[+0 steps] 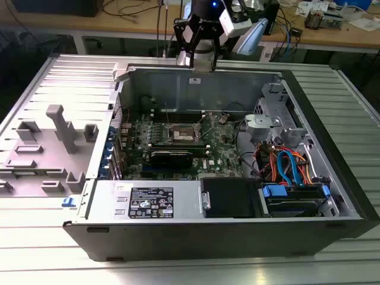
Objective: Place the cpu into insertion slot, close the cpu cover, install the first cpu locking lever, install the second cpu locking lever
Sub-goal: 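Place the cpu into insertion slot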
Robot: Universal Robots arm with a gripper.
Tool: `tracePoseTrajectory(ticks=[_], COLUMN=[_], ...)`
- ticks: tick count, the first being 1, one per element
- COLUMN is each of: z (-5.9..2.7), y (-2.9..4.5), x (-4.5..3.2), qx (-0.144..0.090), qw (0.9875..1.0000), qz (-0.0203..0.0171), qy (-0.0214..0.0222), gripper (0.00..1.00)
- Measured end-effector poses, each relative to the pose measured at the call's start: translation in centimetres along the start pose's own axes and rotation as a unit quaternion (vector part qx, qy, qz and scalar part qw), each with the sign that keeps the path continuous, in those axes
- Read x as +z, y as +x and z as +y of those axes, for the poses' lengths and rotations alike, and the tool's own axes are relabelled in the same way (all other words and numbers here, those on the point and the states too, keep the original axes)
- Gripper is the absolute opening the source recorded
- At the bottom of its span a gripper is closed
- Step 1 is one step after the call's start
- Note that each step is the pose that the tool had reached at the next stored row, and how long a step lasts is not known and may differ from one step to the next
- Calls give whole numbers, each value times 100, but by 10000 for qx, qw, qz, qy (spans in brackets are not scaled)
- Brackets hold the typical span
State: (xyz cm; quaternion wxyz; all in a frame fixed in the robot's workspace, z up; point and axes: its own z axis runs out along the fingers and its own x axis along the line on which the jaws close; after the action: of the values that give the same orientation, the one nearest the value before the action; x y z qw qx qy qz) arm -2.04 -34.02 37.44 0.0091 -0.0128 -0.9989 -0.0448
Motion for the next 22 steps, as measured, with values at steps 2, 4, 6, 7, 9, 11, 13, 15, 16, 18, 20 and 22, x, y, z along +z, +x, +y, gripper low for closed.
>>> tracePoseTrajectory(ticks=[2,4,6,7,9,11,13,15,16,18,20,22], z=[0,0,-3,-7,-14,-25,-40,-54,-57,-68,-75,-77], y=[0,0,0,0,0,0,-1,-1,-1,-1,-2,-2], x=[0,0,0,-1,-2,-2,-3,-5,-5,-6,-6,-6], qx=[0,0,0,0,0,0,0,0,0,0,0,1], qw=[10000,10000,10000,10000,10000,10000,10000,10000,10000,10000,10000,10000], qz=[0,0,0,0,0,0,0,0,0,0,0,0], qy=[0,0,0,0,0,0,0,0,0,0,-1,0], gripper=[55,55,55,55,55,55,55,55,55,55,55,55])
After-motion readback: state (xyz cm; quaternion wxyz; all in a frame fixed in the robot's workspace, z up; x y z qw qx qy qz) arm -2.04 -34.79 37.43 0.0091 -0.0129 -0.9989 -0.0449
